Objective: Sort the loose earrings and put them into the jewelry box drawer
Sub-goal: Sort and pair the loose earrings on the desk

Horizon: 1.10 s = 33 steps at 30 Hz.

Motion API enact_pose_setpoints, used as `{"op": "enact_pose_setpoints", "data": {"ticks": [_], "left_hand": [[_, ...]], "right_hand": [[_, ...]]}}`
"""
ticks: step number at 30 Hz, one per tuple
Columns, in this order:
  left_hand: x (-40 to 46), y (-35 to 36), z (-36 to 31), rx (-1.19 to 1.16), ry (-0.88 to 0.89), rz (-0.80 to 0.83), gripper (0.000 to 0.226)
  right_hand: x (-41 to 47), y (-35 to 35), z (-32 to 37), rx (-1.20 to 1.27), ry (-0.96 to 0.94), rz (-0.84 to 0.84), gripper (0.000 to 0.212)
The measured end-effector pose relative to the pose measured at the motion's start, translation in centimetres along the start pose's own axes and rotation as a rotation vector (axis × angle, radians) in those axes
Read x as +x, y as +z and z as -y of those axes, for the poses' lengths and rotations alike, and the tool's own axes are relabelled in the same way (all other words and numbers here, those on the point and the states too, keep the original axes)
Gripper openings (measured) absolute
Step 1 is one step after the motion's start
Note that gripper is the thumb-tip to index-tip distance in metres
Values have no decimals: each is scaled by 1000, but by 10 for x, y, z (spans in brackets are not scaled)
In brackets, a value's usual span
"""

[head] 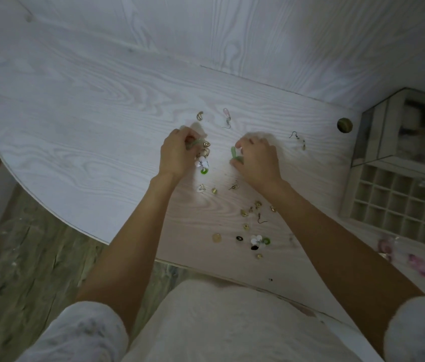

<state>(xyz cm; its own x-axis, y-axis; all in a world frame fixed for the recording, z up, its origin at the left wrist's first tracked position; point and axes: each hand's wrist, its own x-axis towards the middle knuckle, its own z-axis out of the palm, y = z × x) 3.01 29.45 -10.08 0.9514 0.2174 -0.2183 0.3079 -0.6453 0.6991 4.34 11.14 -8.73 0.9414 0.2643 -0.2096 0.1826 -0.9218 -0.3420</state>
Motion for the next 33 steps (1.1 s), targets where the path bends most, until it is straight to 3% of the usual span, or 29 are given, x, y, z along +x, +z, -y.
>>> {"op": "enact_pose_setpoints", "data": {"ticks": [4, 8, 12, 17, 21, 28, 33], "left_hand": [[-14, -9, -1, -228, 53, -91, 10], [-27, -14, -6, -420, 11, -59, 12], [-48, -19, -16, -443, 3, -21, 16], [-97, -7, -49, -390, 37, 70, 15], [-133, 33, -82, -337, 152, 280, 18], [-203, 138, -145, -114, 439, 516, 19], [-255, 213, -190, 8, 442, 614, 21]], "right_hand": [[9, 5, 7, -42, -11, -23, 17], [2, 7, 8, 231, 18, -31, 12], [-27, -11, 9, 436, 10, -101, 10], [-98, -42, -10, 1105, 287, -72, 5], [-171, -53, -52, 1318, 448, -121, 8], [-287, -48, -152, 1180, 729, -402, 12], [-334, -39, -219, 901, 822, -488, 8]]}}
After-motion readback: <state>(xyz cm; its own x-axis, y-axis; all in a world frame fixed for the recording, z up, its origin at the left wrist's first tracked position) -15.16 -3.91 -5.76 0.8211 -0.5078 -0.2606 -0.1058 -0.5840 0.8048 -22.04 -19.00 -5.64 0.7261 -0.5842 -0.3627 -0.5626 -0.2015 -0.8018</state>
